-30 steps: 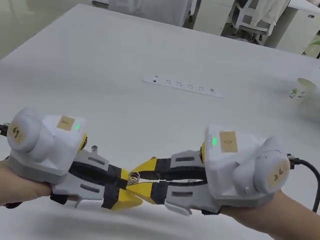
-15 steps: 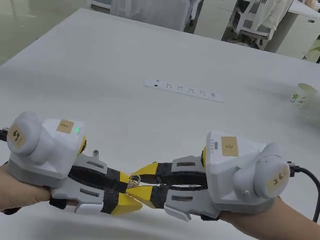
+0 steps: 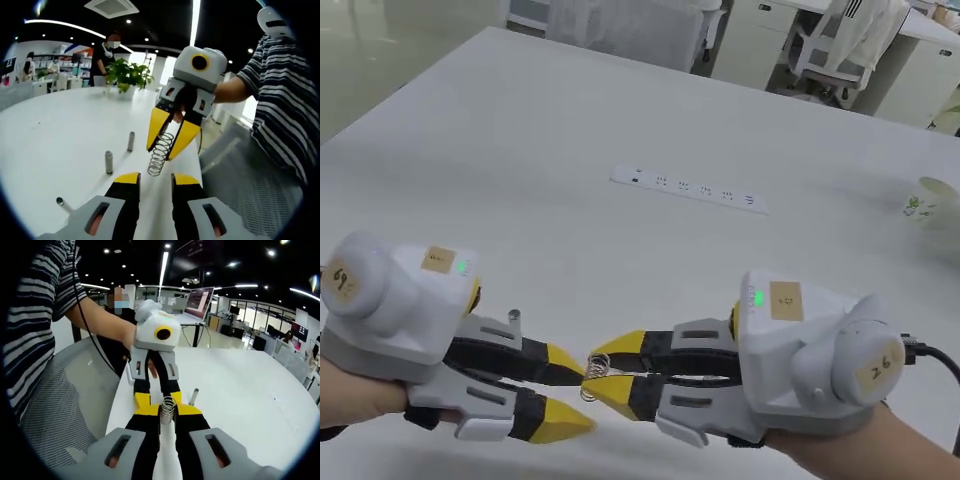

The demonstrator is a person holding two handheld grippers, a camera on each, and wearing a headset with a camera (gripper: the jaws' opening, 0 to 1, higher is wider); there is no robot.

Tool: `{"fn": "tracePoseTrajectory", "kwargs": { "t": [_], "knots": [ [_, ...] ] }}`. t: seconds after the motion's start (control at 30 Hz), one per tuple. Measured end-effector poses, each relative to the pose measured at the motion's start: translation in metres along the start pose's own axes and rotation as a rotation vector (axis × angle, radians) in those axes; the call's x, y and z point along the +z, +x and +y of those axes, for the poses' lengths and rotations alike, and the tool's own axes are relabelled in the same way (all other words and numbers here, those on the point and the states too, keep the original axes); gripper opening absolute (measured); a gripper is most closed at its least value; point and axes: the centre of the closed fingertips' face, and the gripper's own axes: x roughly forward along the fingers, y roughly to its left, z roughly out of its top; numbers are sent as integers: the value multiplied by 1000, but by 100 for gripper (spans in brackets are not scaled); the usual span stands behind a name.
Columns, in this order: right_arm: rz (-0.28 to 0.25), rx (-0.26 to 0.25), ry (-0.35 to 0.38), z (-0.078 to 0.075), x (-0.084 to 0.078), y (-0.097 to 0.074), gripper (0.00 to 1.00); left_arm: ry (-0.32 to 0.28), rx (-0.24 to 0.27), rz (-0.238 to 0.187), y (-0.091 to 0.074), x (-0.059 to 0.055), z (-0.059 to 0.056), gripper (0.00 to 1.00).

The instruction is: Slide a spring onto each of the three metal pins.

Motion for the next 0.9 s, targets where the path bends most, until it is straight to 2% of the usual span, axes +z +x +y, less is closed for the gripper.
{"fn": "tracePoseTrajectory", "kwargs": {
  "t": [0.33, 0.57, 0.67, 0.9],
  "knots": [
    [13, -4, -2, 0, -5, 0, 7, -14, 46, -7, -10, -3, 7, 26],
    [19, -15, -4, -3, -8, 0, 7, -53, 82, -17, -24, -6, 13, 34],
    [20, -22, -1, -5, -9, 0, 7, -70, 106, -27, -31, -7, 17, 33],
    [26, -29, 2, -7, -11, -2, 7, -81, 151, -47, -42, -10, 23, 45]
  ]
}}
